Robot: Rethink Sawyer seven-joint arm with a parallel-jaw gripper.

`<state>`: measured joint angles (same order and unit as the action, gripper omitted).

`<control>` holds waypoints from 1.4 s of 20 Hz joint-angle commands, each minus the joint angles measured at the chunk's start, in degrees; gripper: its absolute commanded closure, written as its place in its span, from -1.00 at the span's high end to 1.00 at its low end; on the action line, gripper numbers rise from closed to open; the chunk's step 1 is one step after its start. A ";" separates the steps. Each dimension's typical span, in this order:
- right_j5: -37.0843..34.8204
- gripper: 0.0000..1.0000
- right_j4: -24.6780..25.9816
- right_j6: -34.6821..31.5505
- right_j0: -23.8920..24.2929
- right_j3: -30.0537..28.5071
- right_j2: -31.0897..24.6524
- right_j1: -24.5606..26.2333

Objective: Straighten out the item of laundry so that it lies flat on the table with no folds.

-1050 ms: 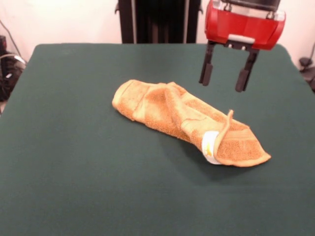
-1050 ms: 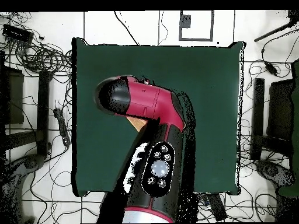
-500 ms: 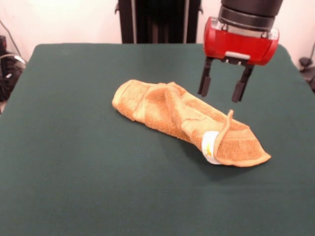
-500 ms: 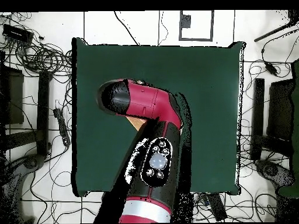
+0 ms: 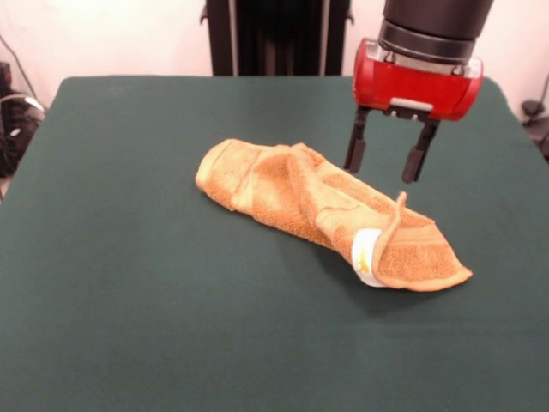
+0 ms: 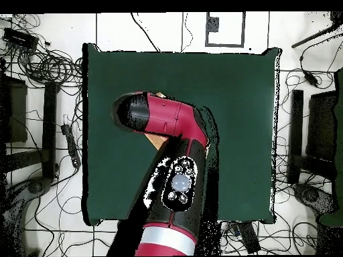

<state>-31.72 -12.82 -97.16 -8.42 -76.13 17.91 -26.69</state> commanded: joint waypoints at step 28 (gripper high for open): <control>-0.14 1.00 0.09 -10.63 -3.22 -0.94 -6.01 6.73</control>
<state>-31.72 -12.78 -97.16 -9.84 -75.48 17.89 -25.15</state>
